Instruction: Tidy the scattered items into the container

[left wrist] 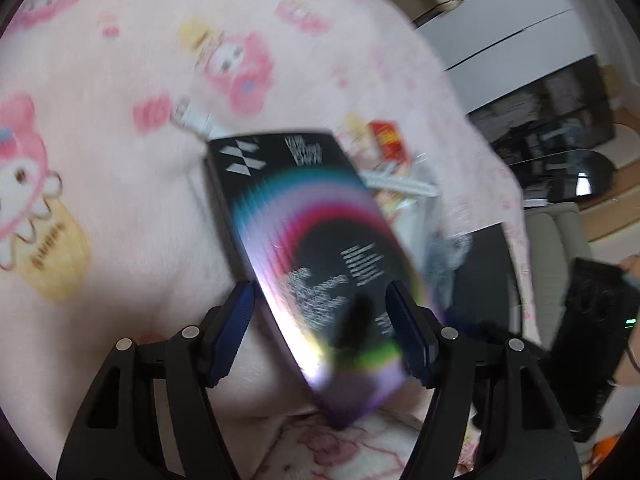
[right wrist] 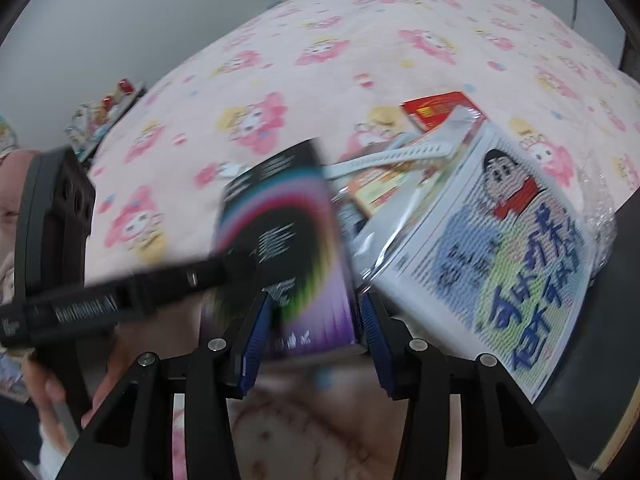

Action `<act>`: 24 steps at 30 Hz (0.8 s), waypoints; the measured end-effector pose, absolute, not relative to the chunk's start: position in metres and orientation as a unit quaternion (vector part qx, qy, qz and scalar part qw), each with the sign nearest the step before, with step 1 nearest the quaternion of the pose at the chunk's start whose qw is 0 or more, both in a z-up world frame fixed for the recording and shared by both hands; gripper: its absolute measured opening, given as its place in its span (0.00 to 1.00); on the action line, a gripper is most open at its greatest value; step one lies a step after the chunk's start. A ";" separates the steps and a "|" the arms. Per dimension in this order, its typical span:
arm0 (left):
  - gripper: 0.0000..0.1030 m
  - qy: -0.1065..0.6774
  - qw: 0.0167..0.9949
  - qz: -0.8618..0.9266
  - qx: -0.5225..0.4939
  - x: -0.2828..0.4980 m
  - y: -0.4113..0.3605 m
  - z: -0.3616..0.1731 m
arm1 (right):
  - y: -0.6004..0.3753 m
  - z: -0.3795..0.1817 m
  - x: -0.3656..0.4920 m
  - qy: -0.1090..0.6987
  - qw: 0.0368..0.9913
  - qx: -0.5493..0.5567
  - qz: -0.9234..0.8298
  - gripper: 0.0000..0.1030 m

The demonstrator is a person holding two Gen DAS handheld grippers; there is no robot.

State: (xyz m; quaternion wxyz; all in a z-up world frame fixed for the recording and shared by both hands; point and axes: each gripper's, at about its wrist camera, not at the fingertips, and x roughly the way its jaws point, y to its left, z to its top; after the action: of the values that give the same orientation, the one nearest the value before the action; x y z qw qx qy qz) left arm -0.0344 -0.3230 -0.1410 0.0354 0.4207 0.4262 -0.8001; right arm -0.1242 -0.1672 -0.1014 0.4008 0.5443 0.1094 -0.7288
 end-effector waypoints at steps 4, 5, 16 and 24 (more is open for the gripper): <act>0.67 0.446 0.045 -0.780 0.437 -0.038 -0.334 -0.156 | -0.167 -0.107 -0.129 0.089 0.405 0.554 -0.722 0.41; 0.67 0.448 0.048 -0.772 0.447 -0.039 -0.335 -0.164 | -0.168 -0.110 -0.132 0.085 0.399 0.555 -0.725 0.41; 0.67 0.423 0.038 -0.781 0.458 -0.042 -0.323 -0.161 | -0.179 -0.130 -0.130 0.054 0.425 0.596 -0.679 0.43; 0.65 0.393 0.003 -0.817 0.422 -0.031 -0.294 -0.108 | -0.132 -0.071 -0.110 -0.003 0.444 0.553 -0.705 0.42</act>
State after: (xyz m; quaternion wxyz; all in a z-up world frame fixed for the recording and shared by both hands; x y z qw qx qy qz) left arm -0.0312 -0.2942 -0.1078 0.0029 0.4222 0.3933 -0.8167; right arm -0.1105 -0.1318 -0.0713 0.4436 0.5534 -0.0035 -0.7050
